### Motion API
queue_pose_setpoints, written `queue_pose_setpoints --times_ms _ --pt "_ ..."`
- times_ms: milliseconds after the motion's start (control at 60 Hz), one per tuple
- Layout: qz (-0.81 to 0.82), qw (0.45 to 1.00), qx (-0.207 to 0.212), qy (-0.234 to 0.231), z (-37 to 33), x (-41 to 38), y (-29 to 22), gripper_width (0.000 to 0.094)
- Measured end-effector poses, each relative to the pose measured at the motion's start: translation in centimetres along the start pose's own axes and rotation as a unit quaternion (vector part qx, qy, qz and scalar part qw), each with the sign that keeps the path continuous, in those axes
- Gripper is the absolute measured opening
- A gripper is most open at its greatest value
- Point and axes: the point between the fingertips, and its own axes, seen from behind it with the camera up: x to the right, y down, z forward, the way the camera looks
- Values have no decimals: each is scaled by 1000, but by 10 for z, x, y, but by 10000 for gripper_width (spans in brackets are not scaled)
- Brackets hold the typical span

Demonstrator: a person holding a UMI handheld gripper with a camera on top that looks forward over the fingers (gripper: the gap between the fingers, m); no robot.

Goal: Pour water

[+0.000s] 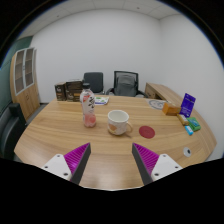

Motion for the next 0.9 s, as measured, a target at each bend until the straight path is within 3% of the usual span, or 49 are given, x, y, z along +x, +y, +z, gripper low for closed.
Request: queue_pose_setpoints --times_ms 250,417,533,667,733,900 --pt "5 998 52 -27 99 -93 -52 861" --pt "16 995 92 -26 167 -112 -90 860" --pt "41 993 106 -23 208 -116 -104 807" --pt "31 994 107 -8 238 -114 -103 639" --pt "26 993 119 -1 241 -111 -105 480" --pt "20 992 126 -8 237 -111 -106 330"
